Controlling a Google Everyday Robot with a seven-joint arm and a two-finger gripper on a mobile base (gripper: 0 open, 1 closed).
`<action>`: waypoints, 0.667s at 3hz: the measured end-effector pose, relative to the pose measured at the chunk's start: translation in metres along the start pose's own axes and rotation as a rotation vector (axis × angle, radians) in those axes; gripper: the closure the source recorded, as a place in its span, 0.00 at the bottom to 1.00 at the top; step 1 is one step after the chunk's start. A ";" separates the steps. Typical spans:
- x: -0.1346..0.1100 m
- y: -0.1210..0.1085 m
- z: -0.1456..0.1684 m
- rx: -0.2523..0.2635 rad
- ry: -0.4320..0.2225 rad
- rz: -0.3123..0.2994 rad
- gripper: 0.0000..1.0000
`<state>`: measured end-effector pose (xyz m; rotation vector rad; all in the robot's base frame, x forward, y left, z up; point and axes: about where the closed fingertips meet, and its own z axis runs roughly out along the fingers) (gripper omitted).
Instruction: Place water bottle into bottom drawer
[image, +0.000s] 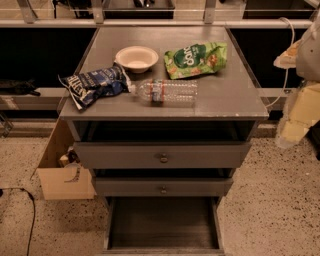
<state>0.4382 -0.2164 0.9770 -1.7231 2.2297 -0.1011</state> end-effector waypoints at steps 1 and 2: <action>0.000 0.000 0.000 0.000 0.000 0.000 0.00; -0.005 -0.011 0.010 -0.031 -0.049 -0.003 0.00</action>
Offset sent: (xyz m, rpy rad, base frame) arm 0.0335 0.0066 -0.0170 0.1281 0.0603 0.0519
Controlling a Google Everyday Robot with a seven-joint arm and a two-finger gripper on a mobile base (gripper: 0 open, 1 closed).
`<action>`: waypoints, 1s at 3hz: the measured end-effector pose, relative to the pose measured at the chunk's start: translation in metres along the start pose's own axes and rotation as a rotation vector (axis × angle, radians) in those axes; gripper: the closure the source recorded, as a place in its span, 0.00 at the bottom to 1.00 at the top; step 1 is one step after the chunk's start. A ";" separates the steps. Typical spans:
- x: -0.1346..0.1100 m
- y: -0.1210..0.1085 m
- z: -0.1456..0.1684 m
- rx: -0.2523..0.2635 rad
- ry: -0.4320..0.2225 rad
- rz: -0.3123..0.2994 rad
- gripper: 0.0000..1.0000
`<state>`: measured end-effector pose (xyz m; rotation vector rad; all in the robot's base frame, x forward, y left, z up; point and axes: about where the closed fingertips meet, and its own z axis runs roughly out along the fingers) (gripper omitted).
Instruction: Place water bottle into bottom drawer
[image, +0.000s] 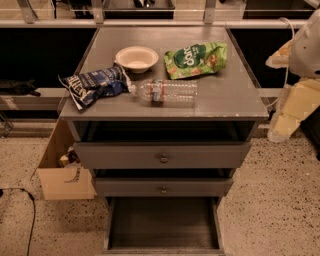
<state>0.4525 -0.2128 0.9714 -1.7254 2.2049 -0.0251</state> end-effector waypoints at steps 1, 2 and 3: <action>-0.024 -0.027 0.017 -0.038 -0.126 -0.039 0.00; -0.074 -0.058 0.047 -0.124 -0.312 -0.091 0.00; -0.110 -0.078 0.081 -0.183 -0.408 -0.105 0.00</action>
Offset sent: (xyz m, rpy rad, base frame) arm 0.1349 0.1132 -0.0193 0.5058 0.0583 0.3235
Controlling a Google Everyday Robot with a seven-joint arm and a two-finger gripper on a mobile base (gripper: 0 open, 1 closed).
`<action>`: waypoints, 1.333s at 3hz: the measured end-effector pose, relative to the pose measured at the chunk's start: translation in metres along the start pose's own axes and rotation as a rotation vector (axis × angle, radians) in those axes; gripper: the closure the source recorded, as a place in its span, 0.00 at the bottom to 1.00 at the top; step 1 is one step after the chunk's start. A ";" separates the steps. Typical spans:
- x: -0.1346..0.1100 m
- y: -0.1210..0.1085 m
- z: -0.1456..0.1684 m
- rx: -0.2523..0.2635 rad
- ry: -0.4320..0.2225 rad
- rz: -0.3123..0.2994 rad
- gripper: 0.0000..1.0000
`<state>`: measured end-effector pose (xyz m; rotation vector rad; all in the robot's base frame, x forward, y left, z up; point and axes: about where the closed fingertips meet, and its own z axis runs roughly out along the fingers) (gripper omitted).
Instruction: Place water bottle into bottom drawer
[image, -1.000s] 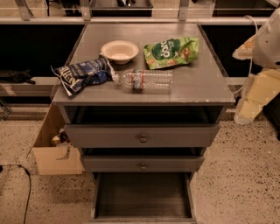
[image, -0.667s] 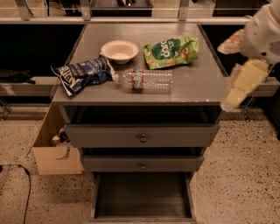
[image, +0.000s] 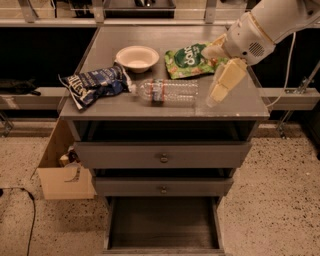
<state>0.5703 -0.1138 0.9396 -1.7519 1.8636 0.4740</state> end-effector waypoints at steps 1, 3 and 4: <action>0.000 0.000 0.000 0.000 0.000 0.001 0.00; 0.013 -0.008 0.007 0.093 0.002 0.096 0.00; 0.006 -0.036 0.024 0.156 0.000 0.126 0.00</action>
Offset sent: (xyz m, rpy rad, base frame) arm -0.0179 -0.0274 -0.0088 -0.0064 -0.0027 -0.1402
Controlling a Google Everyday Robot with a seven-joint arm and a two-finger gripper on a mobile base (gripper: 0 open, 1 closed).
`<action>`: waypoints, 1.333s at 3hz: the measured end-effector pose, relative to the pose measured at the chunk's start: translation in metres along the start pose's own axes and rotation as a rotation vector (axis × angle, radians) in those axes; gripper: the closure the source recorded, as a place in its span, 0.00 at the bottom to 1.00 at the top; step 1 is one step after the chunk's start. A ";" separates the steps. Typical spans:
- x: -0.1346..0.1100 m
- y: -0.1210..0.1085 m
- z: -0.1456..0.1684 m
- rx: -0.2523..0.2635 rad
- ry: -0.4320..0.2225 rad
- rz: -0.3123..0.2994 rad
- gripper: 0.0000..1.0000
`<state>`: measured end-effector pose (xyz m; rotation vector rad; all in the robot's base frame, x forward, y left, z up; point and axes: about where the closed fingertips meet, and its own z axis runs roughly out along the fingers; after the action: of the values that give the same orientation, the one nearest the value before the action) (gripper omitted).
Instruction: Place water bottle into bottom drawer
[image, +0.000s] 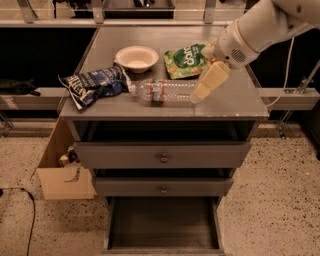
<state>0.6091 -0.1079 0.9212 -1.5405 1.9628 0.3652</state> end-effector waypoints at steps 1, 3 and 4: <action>-0.012 -0.028 0.024 0.044 0.008 0.008 0.00; -0.018 -0.028 0.088 0.005 -0.011 0.028 0.00; -0.008 -0.030 0.091 0.010 -0.003 0.045 0.00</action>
Offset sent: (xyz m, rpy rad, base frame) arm 0.0611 0.0275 -0.0313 0.0034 -0.0234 -0.0750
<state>0.6652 -0.0596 0.8602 -1.4908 1.9971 0.3754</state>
